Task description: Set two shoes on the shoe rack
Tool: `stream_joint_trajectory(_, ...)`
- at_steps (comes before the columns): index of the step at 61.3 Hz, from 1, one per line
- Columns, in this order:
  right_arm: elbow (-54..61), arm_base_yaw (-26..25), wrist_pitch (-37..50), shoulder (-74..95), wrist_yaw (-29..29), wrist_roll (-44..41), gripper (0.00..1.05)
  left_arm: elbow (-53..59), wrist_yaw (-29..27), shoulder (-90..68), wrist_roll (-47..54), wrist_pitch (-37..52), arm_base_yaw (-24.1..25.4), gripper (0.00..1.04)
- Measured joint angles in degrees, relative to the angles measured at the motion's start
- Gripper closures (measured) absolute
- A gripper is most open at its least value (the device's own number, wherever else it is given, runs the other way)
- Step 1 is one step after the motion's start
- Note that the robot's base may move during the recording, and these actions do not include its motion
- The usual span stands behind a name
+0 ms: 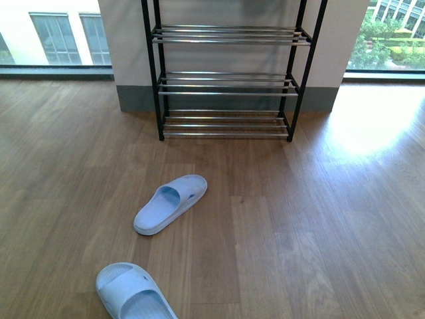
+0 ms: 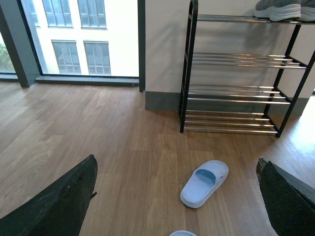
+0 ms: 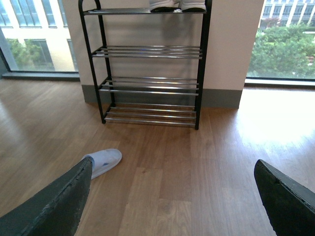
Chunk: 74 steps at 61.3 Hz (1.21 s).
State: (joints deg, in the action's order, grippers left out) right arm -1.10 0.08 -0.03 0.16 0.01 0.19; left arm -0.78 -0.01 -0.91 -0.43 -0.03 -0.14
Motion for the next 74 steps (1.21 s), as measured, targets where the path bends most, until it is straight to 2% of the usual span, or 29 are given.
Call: stream_joint_trajectory(74, 0.00, 0.00, 0.00, 0.02, 0.00, 0.00, 0.09, 0.00, 0.00, 0.00, 0.00, 0.00, 0.00, 0.09)
